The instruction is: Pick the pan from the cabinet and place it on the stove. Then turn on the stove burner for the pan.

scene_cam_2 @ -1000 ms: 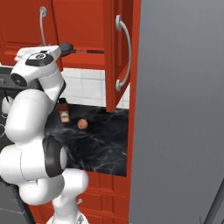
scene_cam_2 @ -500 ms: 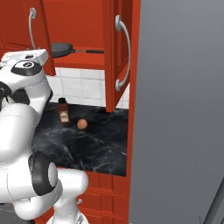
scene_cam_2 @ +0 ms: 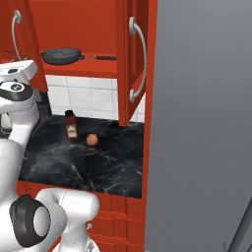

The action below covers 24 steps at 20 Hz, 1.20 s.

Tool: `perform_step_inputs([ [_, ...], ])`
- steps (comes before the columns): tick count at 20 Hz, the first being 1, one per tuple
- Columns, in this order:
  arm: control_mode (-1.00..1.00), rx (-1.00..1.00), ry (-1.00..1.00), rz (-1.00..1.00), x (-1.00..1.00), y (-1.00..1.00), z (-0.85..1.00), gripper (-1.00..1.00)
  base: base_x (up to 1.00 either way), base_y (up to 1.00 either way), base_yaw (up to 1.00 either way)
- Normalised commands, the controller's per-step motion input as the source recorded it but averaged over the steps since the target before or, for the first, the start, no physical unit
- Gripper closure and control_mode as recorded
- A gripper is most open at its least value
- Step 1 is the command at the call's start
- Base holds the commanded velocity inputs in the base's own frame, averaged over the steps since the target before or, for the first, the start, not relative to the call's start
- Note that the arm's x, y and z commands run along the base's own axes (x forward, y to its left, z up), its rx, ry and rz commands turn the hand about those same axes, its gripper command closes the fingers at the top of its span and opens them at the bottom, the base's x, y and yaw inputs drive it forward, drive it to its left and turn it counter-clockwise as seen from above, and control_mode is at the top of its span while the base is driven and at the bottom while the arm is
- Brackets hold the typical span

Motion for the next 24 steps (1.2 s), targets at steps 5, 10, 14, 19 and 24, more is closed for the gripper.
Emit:
perform_step_inputs([
  [5, -1.00, -0.02, 0.00, 0.10, -0.94, 0.65, -0.24, 1.00, 0.00, 0.00, 0.00],
  [10, -1.00, 0.00, 0.01, 0.06, -0.69, 0.74, -0.22, -1.00, 0.00, 0.00, 0.00],
  [14, -1.00, 0.03, 0.01, 0.01, -0.23, 0.12, -0.01, -1.00, 0.00, 0.00, 0.00],
  [19, -1.00, 0.10, 0.00, 0.05, -0.25, -0.18, 0.00, -1.00, 0.00, 0.00, 0.00],
  [24, -1.00, 0.11, 0.00, 0.02, -0.27, -0.39, 0.00, -1.00, 0.00, 0.00, 0.00],
])
